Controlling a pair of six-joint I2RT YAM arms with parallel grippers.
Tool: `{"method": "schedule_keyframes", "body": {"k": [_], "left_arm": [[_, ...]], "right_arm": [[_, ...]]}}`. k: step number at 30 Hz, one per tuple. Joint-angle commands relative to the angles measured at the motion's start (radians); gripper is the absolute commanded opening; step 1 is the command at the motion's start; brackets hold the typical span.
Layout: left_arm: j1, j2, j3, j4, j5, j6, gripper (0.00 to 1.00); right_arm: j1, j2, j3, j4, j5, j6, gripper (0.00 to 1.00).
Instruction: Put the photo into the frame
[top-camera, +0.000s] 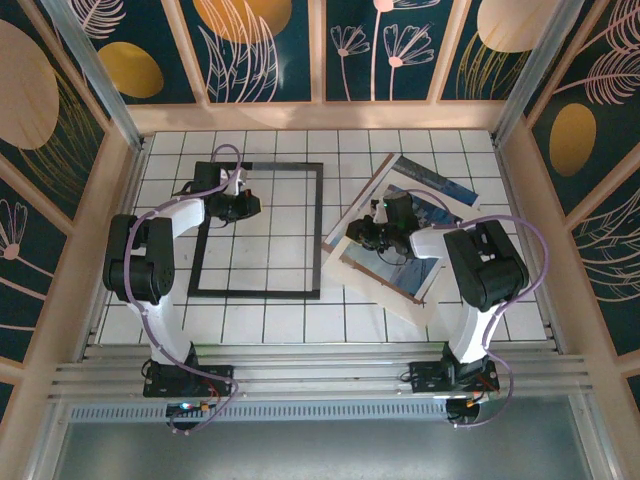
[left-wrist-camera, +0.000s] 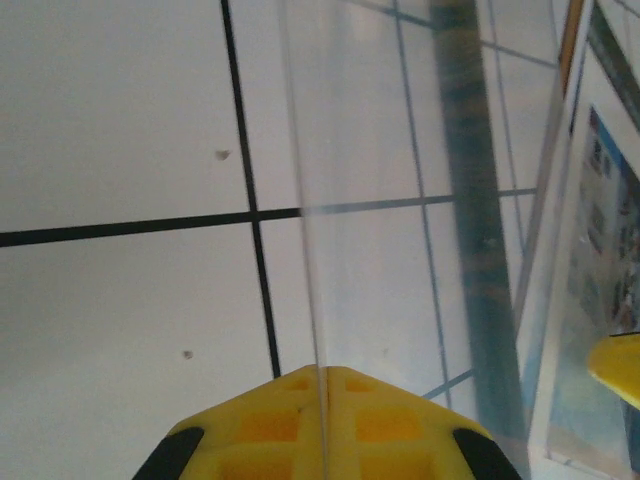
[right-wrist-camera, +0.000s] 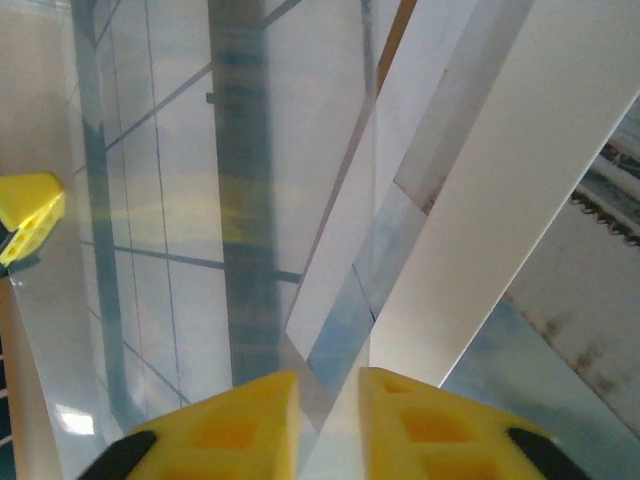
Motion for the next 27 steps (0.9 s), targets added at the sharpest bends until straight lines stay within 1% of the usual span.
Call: {"method": "schedule_keyframes", "body": {"k": [1,4,8,12,20,27], "left_arm": [[0.001,-0.008,0.041,-0.090,-0.087,0.055,0.00],[0.002,0.008,0.067,-0.142,-0.134,0.084,0.00],[0.002,0.013,0.078,-0.150,-0.159,0.084,0.00],[0.002,0.022,0.076,-0.131,-0.136,0.064,0.00],[0.002,0.040,0.067,-0.133,-0.131,0.068,0.00],[0.002,0.061,0.085,-0.141,-0.069,0.082,0.00]], "right_arm": [[0.008,-0.045,0.041,-0.075,0.043,-0.067,0.31],[0.005,-0.066,0.071,-0.147,0.086,-0.126,0.41],[0.005,-0.094,0.096,-0.214,0.144,-0.188,0.44],[0.004,-0.097,0.104,-0.230,0.154,-0.203,0.45],[0.002,-0.086,0.114,-0.235,0.156,-0.212,0.45],[0.002,-0.080,0.118,-0.237,0.159,-0.215,0.46]]}}
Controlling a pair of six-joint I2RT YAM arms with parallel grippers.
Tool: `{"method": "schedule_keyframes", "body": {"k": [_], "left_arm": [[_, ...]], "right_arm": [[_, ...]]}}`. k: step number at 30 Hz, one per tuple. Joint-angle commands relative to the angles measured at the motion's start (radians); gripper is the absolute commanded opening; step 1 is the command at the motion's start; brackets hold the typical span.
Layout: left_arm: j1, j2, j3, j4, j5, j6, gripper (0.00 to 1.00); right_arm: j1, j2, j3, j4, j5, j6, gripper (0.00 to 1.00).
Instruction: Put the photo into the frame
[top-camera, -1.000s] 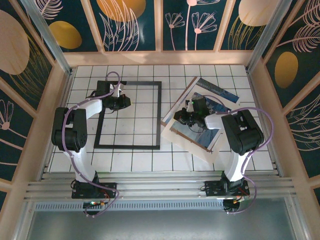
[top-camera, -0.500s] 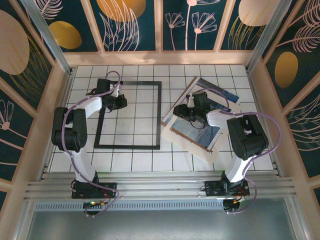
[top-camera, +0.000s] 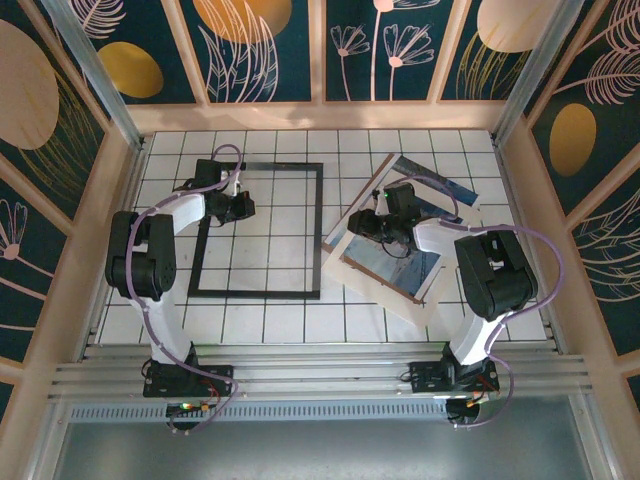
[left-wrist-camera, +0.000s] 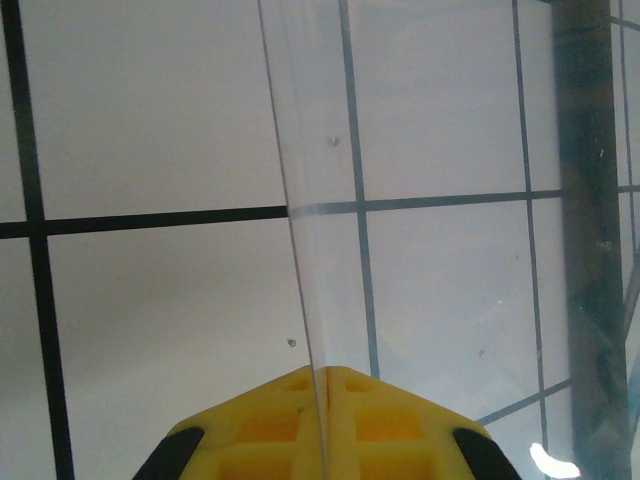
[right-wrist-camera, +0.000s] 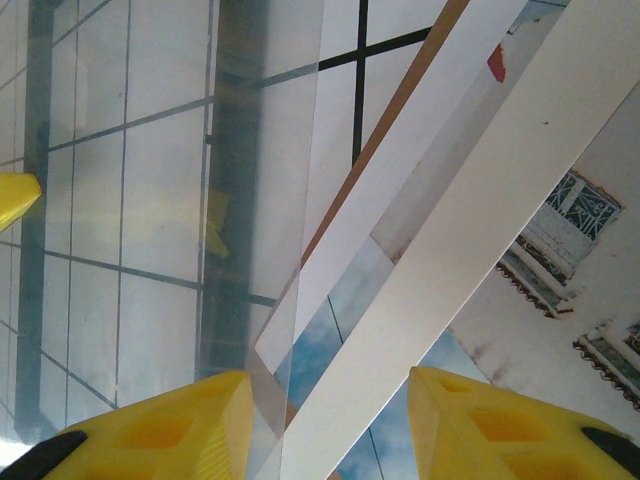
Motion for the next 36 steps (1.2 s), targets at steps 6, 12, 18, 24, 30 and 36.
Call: {"method": "schedule_keyframes", "body": {"k": [6,12,18,24,30,36], "left_arm": [[0.003,0.000,0.000,-0.024,0.067,0.007,0.00],[0.002,-0.028,-0.021,-0.010,0.109,-0.011,0.00],[0.002,-0.044,-0.014,-0.052,0.077,0.001,0.00],[0.002,-0.047,-0.013,-0.091,0.043,0.020,0.00],[0.002,-0.043,0.011,-0.146,-0.034,0.044,0.00],[0.002,-0.042,0.023,-0.176,-0.089,0.061,0.00]], "right_arm": [[0.003,-0.004,0.033,-0.025,0.026,-0.018,0.46],[0.003,0.003,0.031,-0.018,0.020,-0.013,0.46],[0.003,0.001,0.026,-0.020,0.021,-0.018,0.46],[0.003,0.003,0.027,-0.023,0.021,-0.021,0.46],[0.001,0.004,0.033,-0.030,0.023,-0.029,0.46],[0.001,0.010,0.033,-0.028,0.021,-0.031,0.46]]}}
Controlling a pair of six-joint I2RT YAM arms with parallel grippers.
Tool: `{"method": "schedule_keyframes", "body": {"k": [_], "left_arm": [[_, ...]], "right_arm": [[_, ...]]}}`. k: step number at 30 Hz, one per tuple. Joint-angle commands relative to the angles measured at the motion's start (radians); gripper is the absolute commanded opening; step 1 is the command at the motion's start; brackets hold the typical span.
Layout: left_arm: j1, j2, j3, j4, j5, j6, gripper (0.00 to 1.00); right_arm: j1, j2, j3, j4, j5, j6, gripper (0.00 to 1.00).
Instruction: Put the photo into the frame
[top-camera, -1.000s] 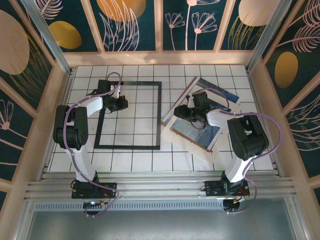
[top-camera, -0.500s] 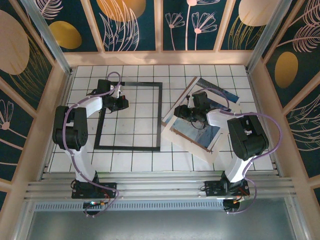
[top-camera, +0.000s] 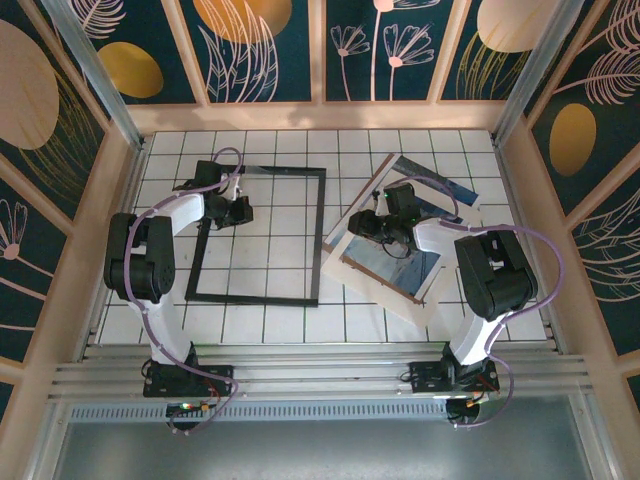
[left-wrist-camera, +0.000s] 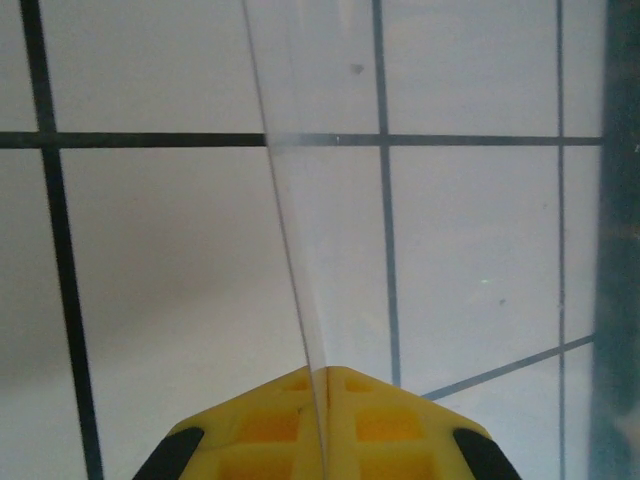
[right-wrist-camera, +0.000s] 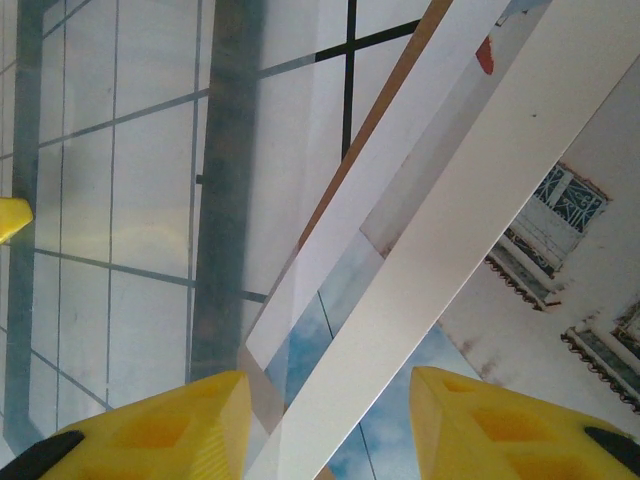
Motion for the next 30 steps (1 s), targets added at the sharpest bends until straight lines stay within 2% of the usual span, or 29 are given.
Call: {"method": "schedule_keyframes", "body": {"k": [1,30], "left_arm": [[0.002,-0.015,0.032,-0.071,-0.058,0.036,0.00],[0.003,0.021,0.106,-0.105,-0.221,0.074,0.00]], "right_arm": [[0.001,0.010,0.031,-0.011,0.013,-0.023,0.46],[-0.001,0.016,0.046,-0.030,0.013,-0.031,0.46]]}}
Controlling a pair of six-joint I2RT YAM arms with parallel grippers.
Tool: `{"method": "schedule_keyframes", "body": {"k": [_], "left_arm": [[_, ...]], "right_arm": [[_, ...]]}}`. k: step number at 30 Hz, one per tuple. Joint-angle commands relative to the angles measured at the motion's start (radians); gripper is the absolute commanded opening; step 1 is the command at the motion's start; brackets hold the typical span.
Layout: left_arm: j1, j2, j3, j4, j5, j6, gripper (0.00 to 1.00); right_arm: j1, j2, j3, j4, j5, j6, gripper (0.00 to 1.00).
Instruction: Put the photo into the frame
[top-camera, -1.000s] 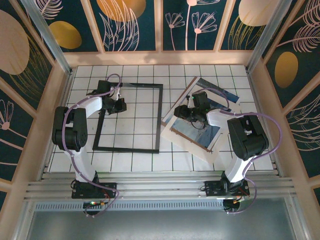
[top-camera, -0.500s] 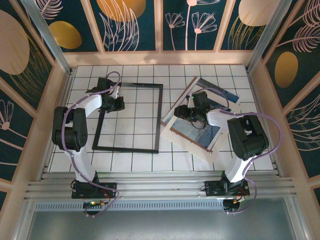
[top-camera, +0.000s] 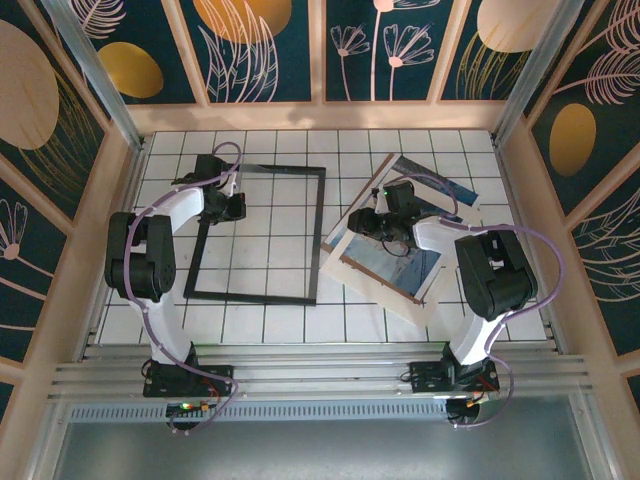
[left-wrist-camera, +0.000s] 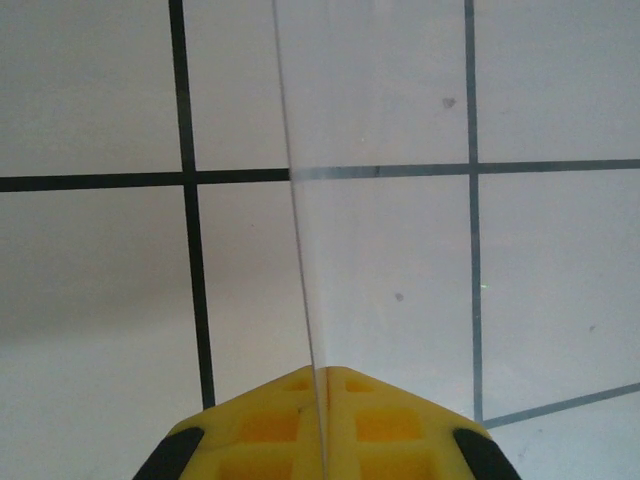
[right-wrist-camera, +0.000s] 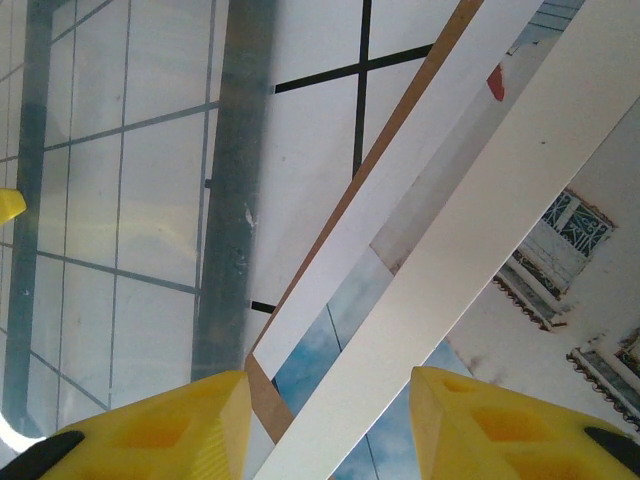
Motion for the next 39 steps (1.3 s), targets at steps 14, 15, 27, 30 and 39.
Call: {"method": "schedule_keyframes", "body": {"k": [14,15,27,30,39], "left_arm": [[0.002,0.003,0.038,-0.034,-0.174,0.039,0.00],[0.003,0.002,0.039,-0.035,-0.181,0.042,0.00],[0.003,0.001,0.049,-0.046,-0.238,0.053,0.00],[0.003,-0.001,0.048,-0.047,-0.260,0.054,0.00],[0.003,-0.010,0.045,-0.052,-0.286,0.056,0.00]], "right_arm": [[0.001,0.006,0.042,-0.049,0.022,-0.064,0.52],[0.000,0.001,0.041,-0.051,0.026,-0.074,0.55],[0.007,-0.020,0.037,-0.051,0.031,-0.110,0.76],[0.010,-0.030,0.036,-0.051,0.042,-0.115,0.78],[0.013,-0.026,0.041,-0.055,0.042,-0.108,0.80]]}}
